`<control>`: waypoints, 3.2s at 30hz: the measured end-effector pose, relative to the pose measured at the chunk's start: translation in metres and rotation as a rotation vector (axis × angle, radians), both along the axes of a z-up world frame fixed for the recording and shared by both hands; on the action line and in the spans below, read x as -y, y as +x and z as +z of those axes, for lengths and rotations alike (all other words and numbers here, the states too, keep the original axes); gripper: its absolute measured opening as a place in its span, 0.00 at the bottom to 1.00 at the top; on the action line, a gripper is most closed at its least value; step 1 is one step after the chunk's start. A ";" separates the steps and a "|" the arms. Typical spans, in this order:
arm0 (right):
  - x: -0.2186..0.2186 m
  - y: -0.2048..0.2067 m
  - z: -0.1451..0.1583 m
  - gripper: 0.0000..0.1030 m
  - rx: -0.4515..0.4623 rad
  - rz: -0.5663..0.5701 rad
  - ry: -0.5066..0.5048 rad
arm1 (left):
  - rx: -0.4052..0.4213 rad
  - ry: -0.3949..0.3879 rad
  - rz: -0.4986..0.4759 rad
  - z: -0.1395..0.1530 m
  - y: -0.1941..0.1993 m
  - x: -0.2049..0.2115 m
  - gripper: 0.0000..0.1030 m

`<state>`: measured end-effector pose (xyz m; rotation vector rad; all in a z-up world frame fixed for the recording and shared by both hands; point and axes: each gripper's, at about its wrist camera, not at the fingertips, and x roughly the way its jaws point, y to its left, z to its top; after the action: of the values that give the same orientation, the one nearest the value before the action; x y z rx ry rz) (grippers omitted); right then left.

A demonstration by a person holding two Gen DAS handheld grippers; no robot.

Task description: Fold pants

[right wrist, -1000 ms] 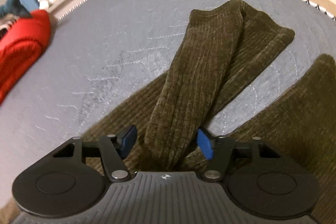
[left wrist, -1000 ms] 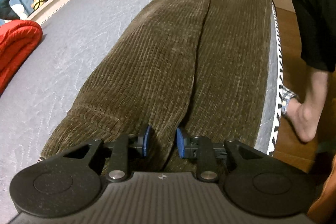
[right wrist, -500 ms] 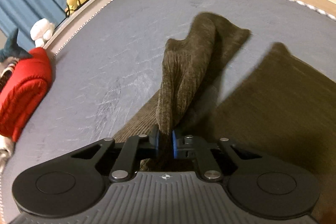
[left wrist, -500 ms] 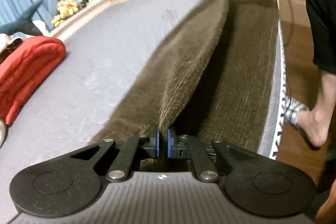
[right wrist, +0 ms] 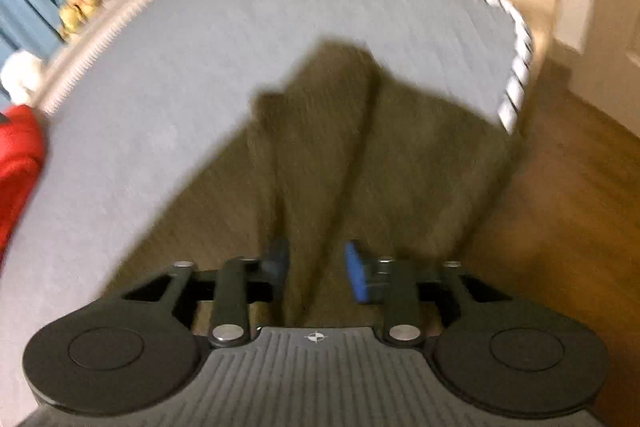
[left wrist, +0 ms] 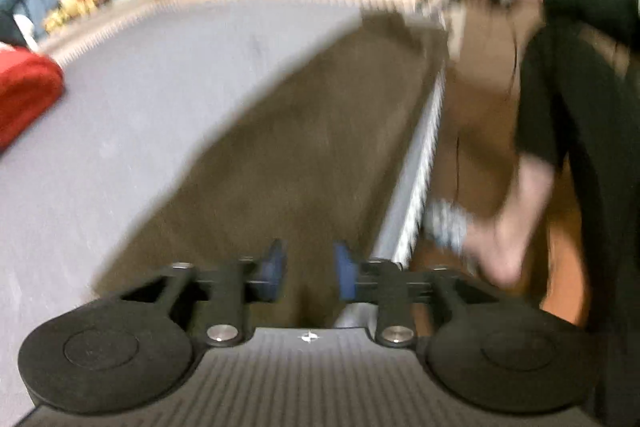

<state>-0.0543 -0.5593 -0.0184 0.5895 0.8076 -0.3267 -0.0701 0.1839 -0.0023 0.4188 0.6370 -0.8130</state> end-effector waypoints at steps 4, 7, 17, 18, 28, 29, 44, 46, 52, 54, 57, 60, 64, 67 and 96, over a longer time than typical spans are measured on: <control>-0.005 0.037 0.001 0.47 0.072 0.120 -0.060 | 0.094 -0.009 0.098 0.030 0.025 0.021 0.50; -0.012 0.076 -0.011 0.47 0.053 0.175 -0.122 | 0.107 0.005 0.231 0.041 0.059 0.041 0.52; -0.023 0.128 -0.043 0.40 -0.064 0.265 -0.383 | -0.007 -0.057 0.562 -0.013 0.119 0.058 0.54; -0.020 0.127 -0.043 0.29 -0.069 0.261 -0.405 | 0.007 -0.050 0.560 -0.012 0.121 0.061 0.54; 0.058 0.022 -0.002 0.07 0.027 -0.008 -0.224 | -0.060 -0.100 0.557 -0.009 0.141 0.097 0.54; 0.066 0.012 -0.007 0.07 0.000 -0.029 -0.196 | -0.066 -0.105 0.543 -0.011 0.143 0.101 0.54; 0.125 -0.009 -0.047 0.34 -0.032 -0.213 0.045 | -0.161 -0.097 0.415 -0.028 0.142 0.119 0.57; 0.122 0.000 -0.049 0.11 -0.056 -0.218 -0.017 | -0.190 -0.093 0.424 -0.035 0.143 0.114 0.57; 0.118 -0.005 -0.045 0.08 -0.132 -0.306 -0.118 | -0.160 -0.095 0.634 -0.034 0.152 0.055 0.57; 0.122 -0.005 -0.050 0.09 -0.156 -0.327 -0.095 | -0.155 -0.114 0.725 -0.029 0.154 0.026 0.55; 0.117 -0.002 -0.047 0.16 -0.164 -0.332 -0.123 | -0.158 -0.157 0.817 -0.022 0.148 -0.013 0.44; 0.100 -0.002 -0.024 0.29 -0.137 -0.383 -0.252 | -0.182 -0.196 0.814 -0.021 0.141 -0.035 0.29; 0.067 0.004 0.006 0.32 -0.014 -0.375 -0.362 | -0.280 0.059 0.882 -0.069 0.149 -0.061 0.03; 0.035 0.017 0.022 0.32 0.086 -0.290 -0.385 | -0.293 0.018 0.908 -0.065 0.144 -0.067 0.02; -0.298 0.130 -0.055 0.32 0.132 0.977 -0.513 | -0.212 -0.033 0.491 -0.087 0.218 0.126 0.22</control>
<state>0.0756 -0.2615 -0.0735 -0.2912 0.7568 0.3979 0.1481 0.0579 -0.0894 0.1330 0.8794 -0.3991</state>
